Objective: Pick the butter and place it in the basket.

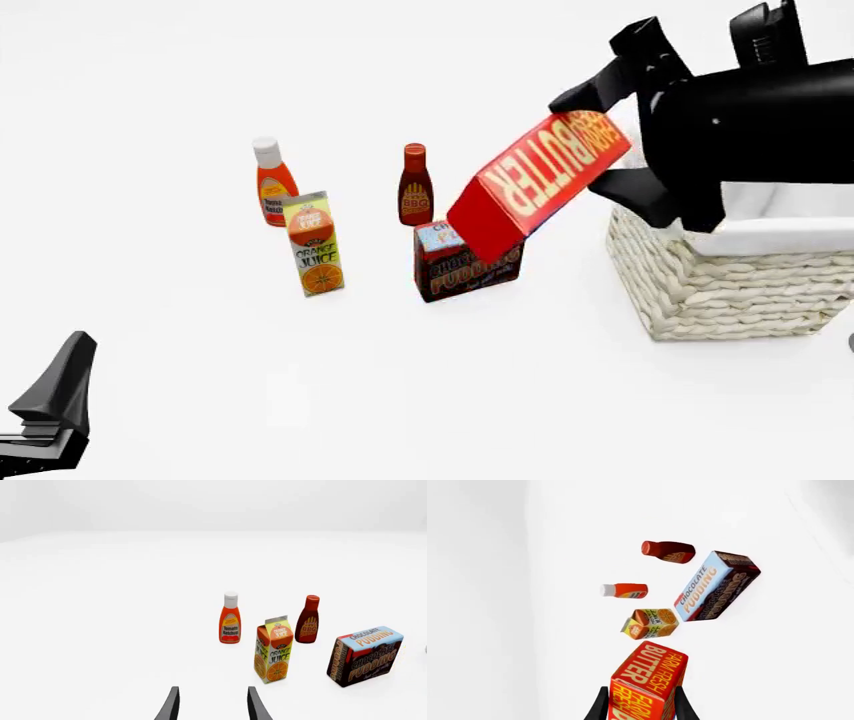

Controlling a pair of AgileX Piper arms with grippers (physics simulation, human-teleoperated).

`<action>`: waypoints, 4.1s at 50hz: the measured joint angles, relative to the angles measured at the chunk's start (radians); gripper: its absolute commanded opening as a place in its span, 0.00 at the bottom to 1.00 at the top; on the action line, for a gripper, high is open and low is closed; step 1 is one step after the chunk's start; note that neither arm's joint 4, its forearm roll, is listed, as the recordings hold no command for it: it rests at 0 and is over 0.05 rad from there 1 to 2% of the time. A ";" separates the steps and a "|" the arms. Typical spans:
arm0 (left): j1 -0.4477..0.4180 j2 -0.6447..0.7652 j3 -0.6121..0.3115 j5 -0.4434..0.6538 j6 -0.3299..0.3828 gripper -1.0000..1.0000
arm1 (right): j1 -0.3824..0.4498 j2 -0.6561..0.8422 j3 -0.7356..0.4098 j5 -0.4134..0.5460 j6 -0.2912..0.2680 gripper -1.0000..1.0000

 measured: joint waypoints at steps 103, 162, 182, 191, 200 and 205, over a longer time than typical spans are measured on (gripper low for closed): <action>0.000 0.000 0.000 0.000 0.000 1.00 | -0.460 -0.171 0.000 0.060 0.071 0.00; 0.000 0.000 0.000 0.000 0.000 1.00 | -0.674 -0.160 0.055 -0.001 0.108 0.00; 0.000 0.000 0.000 0.000 0.000 1.00 | -0.744 -0.118 0.004 -0.002 0.080 0.00; 0.000 0.000 0.000 0.000 0.000 1.00 | -0.765 -0.081 -0.013 -0.013 0.054 0.00; 0.000 0.000 0.000 0.000 0.000 1.00 | -0.766 -0.044 -0.026 -0.022 0.023 0.00; 0.000 0.000 0.000 0.000 0.000 1.00 | -0.762 -0.026 -0.029 -0.025 0.011 0.00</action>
